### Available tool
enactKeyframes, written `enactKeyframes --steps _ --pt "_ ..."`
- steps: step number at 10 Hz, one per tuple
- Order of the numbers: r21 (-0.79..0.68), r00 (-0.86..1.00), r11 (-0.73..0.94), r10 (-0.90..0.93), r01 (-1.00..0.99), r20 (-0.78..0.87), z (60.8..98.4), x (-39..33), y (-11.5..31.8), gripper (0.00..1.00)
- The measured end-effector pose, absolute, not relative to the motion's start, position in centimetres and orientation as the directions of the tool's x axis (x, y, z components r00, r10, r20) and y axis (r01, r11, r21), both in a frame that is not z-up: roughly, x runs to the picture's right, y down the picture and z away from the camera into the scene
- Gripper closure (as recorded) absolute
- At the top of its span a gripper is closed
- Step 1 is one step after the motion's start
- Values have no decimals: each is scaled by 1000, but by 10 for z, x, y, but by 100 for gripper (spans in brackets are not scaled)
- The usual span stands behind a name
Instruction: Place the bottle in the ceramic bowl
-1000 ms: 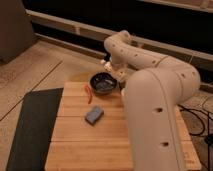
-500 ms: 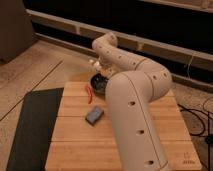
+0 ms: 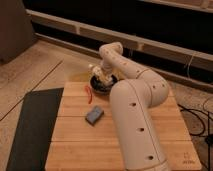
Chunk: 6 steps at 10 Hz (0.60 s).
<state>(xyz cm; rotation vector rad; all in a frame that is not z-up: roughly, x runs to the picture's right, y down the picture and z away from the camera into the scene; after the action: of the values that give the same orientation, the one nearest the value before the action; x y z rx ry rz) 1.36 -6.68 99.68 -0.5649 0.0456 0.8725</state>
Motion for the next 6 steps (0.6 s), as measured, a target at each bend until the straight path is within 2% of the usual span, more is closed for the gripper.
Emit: enactKeyframes --steps 6 --pt "-453 654 508 710 -733 -261 997 10 -67 95"
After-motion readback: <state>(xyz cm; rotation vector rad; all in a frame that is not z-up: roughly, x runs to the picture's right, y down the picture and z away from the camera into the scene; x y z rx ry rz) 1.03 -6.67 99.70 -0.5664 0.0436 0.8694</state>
